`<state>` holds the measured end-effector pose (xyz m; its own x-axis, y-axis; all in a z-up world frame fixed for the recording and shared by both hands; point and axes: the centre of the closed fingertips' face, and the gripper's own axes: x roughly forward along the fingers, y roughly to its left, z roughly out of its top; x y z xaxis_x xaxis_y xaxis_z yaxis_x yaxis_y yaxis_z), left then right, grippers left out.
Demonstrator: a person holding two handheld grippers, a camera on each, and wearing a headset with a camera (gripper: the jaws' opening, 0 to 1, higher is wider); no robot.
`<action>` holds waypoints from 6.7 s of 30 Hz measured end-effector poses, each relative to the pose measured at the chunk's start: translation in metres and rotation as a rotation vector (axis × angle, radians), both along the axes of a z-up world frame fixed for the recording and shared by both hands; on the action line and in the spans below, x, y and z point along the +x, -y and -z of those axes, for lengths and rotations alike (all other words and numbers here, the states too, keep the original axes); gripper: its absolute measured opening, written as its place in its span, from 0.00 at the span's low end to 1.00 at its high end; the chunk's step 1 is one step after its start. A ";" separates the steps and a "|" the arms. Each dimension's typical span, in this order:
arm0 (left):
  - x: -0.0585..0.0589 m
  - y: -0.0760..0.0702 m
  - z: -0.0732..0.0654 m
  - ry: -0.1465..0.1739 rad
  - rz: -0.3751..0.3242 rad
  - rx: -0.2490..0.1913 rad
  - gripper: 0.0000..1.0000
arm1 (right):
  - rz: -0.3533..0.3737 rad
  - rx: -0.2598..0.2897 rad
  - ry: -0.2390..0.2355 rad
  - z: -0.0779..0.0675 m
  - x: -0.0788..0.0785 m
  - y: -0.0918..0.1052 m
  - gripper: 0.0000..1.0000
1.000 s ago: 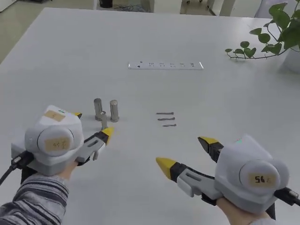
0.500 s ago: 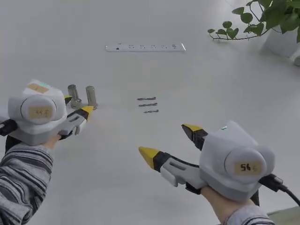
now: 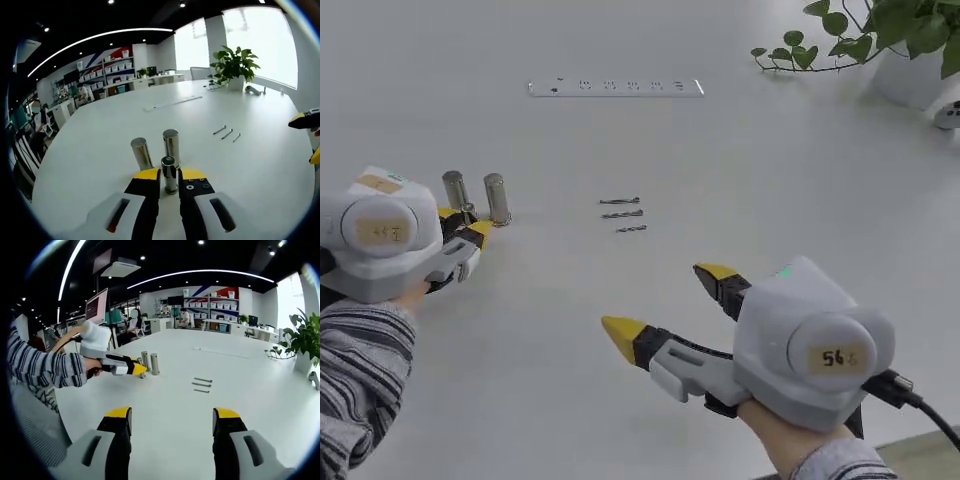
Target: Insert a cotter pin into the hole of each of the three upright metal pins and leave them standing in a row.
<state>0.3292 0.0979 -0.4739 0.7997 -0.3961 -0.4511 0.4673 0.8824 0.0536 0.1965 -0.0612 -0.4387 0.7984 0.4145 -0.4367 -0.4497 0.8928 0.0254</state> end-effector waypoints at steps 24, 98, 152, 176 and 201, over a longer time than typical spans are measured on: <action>-0.026 0.027 -0.003 -0.028 0.051 -0.037 0.05 | -0.009 -0.020 -0.022 0.004 -0.004 0.000 0.62; -0.085 0.015 -0.045 0.017 0.028 -0.126 0.88 | -0.502 -0.388 -0.321 0.029 0.098 0.020 0.19; -0.097 0.028 -0.043 -0.025 0.122 -0.122 0.59 | -0.877 -0.613 -0.058 0.020 0.087 -0.028 0.00; -0.114 0.061 -0.038 -0.116 0.246 -0.261 0.27 | -1.141 -0.706 0.139 0.008 0.021 -0.069 0.00; -0.124 0.077 -0.043 -0.185 0.292 -0.414 0.02 | -1.171 -0.629 0.195 -0.003 -0.003 -0.082 0.00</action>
